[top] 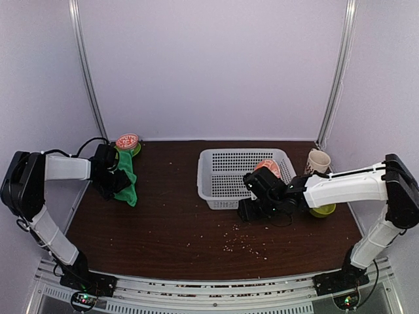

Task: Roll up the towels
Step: Adjust the bin at the center of the board.

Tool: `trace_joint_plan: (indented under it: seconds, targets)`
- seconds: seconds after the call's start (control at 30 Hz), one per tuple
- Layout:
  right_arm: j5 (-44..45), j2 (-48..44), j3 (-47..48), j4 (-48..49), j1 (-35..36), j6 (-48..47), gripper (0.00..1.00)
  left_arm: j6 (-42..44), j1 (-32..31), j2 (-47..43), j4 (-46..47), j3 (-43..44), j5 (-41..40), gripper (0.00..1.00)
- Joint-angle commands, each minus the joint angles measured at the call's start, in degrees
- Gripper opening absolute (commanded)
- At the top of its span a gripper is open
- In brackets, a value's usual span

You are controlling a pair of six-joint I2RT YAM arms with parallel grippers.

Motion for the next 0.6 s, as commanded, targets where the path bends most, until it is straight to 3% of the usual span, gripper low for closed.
trace_joint_plan:
  seconds: [0.0,0.2,0.37,0.57]
  targets:
    - [1.5,4.4,2.7,2.9,-1.8,-1.6,0.62,1.1,-1.6,-2.9,3.9,-2.0,4.0,0.78]
    - [-5.8,9.3,5.4,3.6,-6.4,-3.1,0.68,2.3,-8.7,-1.5,5.0,3.4,10.2,0.81]
    - [-10.9,8.1,3.4,3.4,-7.1,-2.9,0.72,1.3,-14.4,3.5,6.6,10.7,12.9,0.81]
    - [-12.4,3.4,-1.2,4.6,-7.1,-0.8,0.91,-1.2,-17.8,10.5,10.5,19.2,17.1,0.84]
